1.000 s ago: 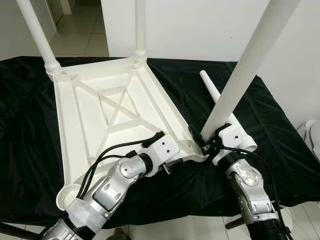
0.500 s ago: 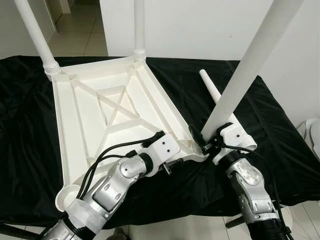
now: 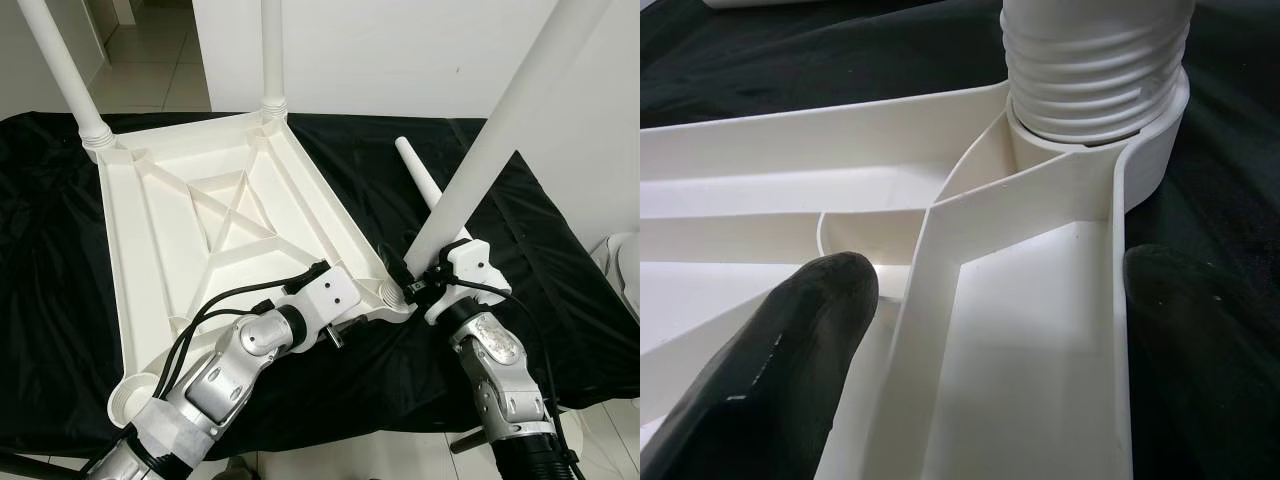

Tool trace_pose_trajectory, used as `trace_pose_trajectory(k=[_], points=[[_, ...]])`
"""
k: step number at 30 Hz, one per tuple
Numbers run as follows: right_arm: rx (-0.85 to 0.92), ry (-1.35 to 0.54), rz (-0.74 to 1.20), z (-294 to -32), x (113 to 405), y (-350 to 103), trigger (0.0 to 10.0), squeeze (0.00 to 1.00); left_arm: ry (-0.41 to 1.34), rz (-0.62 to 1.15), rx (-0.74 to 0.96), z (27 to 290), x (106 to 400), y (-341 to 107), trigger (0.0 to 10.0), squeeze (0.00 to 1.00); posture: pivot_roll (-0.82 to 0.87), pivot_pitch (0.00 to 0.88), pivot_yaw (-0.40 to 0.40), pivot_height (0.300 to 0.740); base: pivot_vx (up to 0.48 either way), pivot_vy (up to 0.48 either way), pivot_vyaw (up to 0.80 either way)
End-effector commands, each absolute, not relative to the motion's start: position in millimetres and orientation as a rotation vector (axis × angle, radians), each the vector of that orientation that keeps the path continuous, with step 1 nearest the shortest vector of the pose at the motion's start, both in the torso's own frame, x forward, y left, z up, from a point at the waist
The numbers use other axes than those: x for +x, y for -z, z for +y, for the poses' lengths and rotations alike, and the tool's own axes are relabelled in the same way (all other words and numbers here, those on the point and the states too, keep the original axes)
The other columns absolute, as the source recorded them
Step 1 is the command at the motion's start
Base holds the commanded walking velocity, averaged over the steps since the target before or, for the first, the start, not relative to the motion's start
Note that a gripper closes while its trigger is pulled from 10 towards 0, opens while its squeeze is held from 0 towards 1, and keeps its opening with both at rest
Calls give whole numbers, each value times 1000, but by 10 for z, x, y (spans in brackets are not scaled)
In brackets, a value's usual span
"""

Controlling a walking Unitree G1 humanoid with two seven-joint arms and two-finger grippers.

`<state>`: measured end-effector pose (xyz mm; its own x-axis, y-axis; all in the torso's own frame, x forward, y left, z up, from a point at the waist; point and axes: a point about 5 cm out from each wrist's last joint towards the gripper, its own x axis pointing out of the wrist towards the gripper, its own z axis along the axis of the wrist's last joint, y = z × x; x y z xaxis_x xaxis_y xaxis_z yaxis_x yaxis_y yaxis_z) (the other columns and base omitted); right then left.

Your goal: Building children table

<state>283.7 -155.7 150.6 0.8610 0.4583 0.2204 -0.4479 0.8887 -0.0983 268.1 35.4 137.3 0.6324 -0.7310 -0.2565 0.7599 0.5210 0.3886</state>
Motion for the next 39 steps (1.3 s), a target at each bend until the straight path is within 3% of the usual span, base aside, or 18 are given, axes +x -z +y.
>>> trace_pose_trajectory(k=[1, 10, 39], points=[[-94, -488, -233, -1565, 2832, -1486, 10000, 0, 893, 80, 503, 372, 2664, -1348, 10000, 0, 108, 53, -8, 740, 0, 0, 0], [-196, -478, -306, -1548, 2771, -1510, 10000, 0, 889, 82, 504, 393, 2661, -1350, 10000, 0, 115, 56, -2, 740, 0, 0, 0], [-249, -527, -341, -1441, 2635, -1414, 10000, 0, 886, 87, 515, 422, 2648, -1370, 10000, 0, 119, 73, 9, 740, 0, 0, 0]])
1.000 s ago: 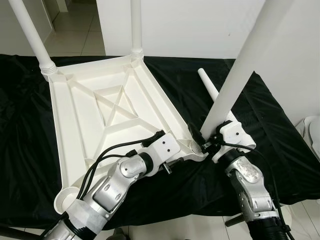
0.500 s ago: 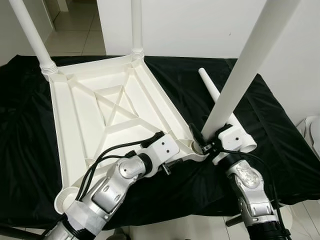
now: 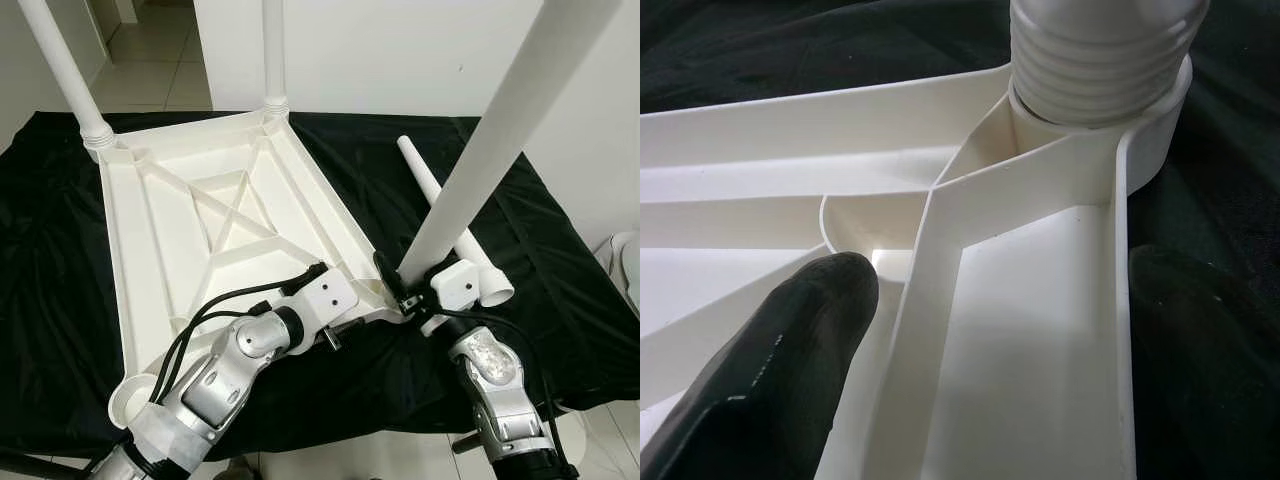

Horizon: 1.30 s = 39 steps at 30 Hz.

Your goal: Building children table

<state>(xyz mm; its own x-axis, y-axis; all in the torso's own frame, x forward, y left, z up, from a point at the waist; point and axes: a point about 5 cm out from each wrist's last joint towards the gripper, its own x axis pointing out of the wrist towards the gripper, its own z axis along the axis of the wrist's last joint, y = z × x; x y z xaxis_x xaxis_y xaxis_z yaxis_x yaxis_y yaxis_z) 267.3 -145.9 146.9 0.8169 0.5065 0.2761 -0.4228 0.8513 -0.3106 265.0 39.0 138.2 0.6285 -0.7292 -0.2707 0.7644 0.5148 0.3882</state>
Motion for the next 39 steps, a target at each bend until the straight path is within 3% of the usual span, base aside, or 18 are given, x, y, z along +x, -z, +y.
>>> trace_pose_trajectory(k=[1, 10, 39], points=[[-252, -532, -340, -1440, 2633, -1407, 10000, 0, 887, 87, 516, 420, 2646, -1369, 10000, 0, 119, 73, 9, 740, 0, 0, 0], [-265, -549, -322, -1483, 2634, -1363, 10000, 0, 886, 90, 520, 440, 2646, -1376, 10000, 0, 121, 81, 12, 740, 0, 0, 0], [-69, -421, -172, -1576, 2676, -1147, 10000, 0, 897, 86, 536, 463, 2637, -1408, 10000, 0, 125, 86, 29, 740, 0, 0, 0]])
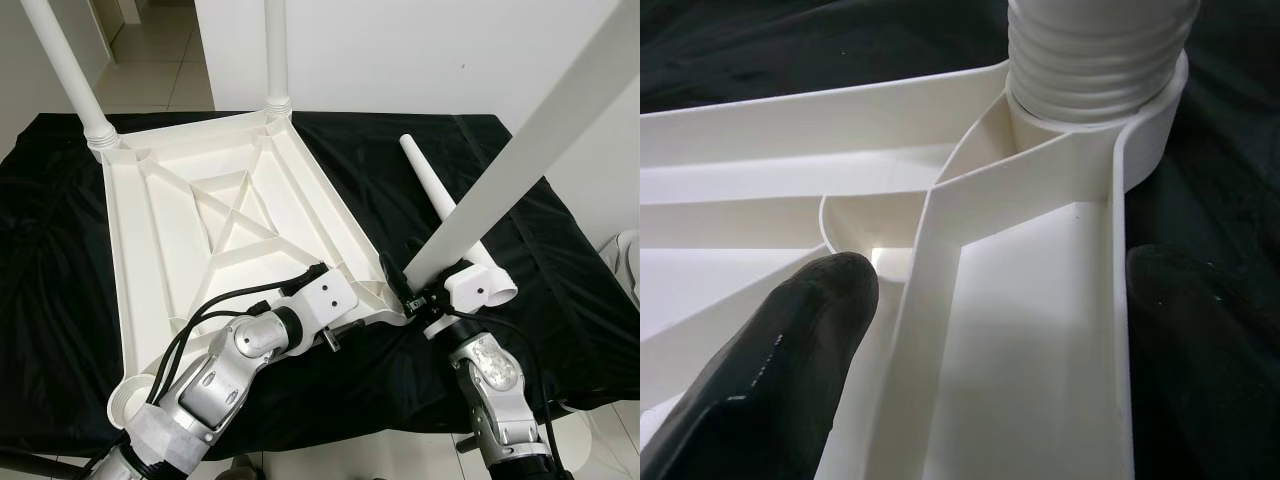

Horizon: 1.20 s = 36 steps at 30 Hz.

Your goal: Building children table

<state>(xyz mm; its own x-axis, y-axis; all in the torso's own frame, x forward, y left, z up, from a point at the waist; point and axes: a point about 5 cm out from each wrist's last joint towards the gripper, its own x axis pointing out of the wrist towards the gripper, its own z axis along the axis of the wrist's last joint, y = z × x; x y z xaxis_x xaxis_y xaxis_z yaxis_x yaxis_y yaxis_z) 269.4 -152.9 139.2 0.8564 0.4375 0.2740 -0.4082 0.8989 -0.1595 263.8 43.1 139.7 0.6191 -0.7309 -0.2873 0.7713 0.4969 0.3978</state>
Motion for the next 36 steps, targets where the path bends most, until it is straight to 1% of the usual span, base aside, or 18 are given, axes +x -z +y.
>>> trace_pose_trajectory(k=[1, 21, 23, 27, 36], points=[[-75, -419, -161, -1575, 2683, -1138, 10000, 0, 897, 86, 536, 463, 2638, -1409, 10000, 0, 125, 86, 28, 740, 0, 0, 0], [-93, -406, -24, -1598, 2736, -1040, 10000, 0, 891, 83, 538, 464, 2641, -1423, 10000, 0, 125, 86, 22, 740, 0, 0, 0], [-96, -411, 25, -1595, 2742, -1007, 10000, 0, 892, 83, 538, 463, 2640, -1422, 10000, 0, 124, 87, 22, 740, 0, 0, 0], [-94, -417, 54, -1593, 2742, -980, 10000, 0, 893, 82, 539, 459, 2640, -1422, 10000, 0, 122, 85, 24, 740, 0, 0, 0], [-83, -409, 93, -1624, 2753, -960, 10000, 0, 901, 80, 539, 445, 2630, -1420, 10000, 0, 120, 82, 23, 740, 0, 0, 0]])
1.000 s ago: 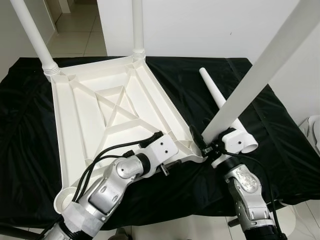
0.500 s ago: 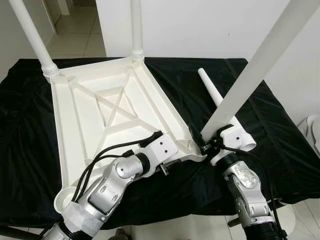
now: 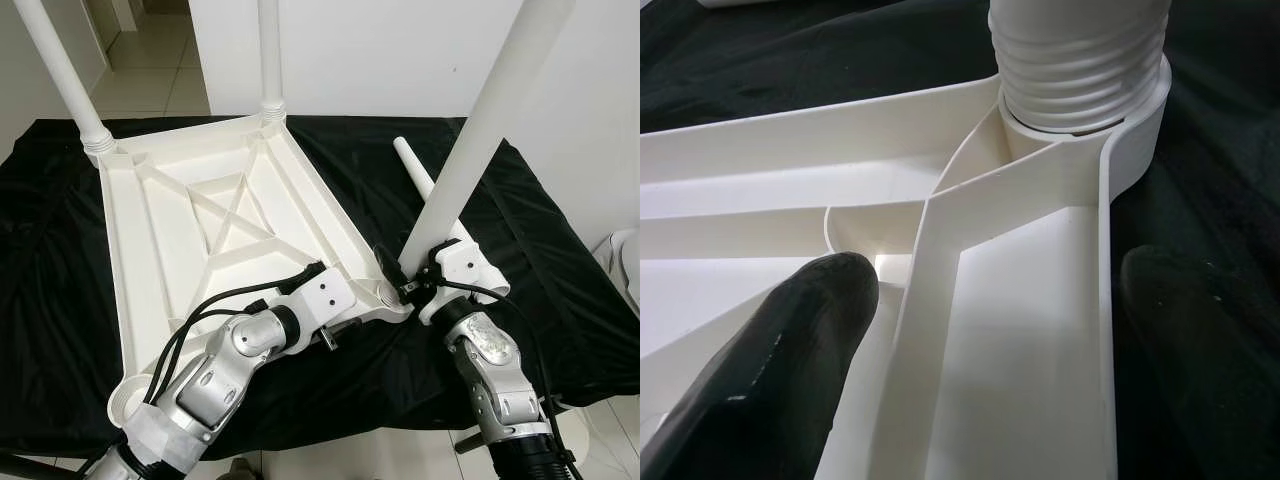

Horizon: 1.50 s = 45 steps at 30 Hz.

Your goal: Building children table

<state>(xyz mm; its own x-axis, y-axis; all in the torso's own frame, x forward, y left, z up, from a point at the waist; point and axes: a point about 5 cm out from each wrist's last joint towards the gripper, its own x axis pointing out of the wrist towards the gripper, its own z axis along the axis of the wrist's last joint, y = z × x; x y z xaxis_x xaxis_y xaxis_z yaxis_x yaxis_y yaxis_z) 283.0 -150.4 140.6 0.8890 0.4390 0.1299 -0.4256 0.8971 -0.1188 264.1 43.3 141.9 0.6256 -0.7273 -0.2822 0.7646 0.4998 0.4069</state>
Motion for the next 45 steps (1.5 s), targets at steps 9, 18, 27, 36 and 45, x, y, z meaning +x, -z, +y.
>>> trace_pose_trajectory(k=[9, 18, 27, 36, 45], points=[[-42, -399, 118, -1638, 2755, -944, 10000, 0, 904, 77, 539, 437, 2627, -1419, 10000, 0, 119, 74, 18, 740, 0, 0, 0], [61, -295, 138, -1704, 2773, -882, 10000, 0, 908, 78, 543, 438, 2620, -1414, 10000, 0, 122, 68, 18, 740, 0, 0, 0], [148, -193, 143, -1787, 2775, -834, 10000, 0, 912, 75, 549, 441, 2622, -1419, 10000, 0, 121, 61, 21, 740, 0, 0, 0], [-31, -284, 76, -1688, 2711, -869, 10000, 0, 900, 70, 548, 447, 2647, -1444, 10000, 0, 117, 68, 21, 740, 0, 0, 0], [-76, -335, 78, -1644, 2616, -815, 10000, 0, 898, 75, 543, 452, 2629, -1431, 10000, 0, 115, 73, 19, 740, 0, 0, 0]])
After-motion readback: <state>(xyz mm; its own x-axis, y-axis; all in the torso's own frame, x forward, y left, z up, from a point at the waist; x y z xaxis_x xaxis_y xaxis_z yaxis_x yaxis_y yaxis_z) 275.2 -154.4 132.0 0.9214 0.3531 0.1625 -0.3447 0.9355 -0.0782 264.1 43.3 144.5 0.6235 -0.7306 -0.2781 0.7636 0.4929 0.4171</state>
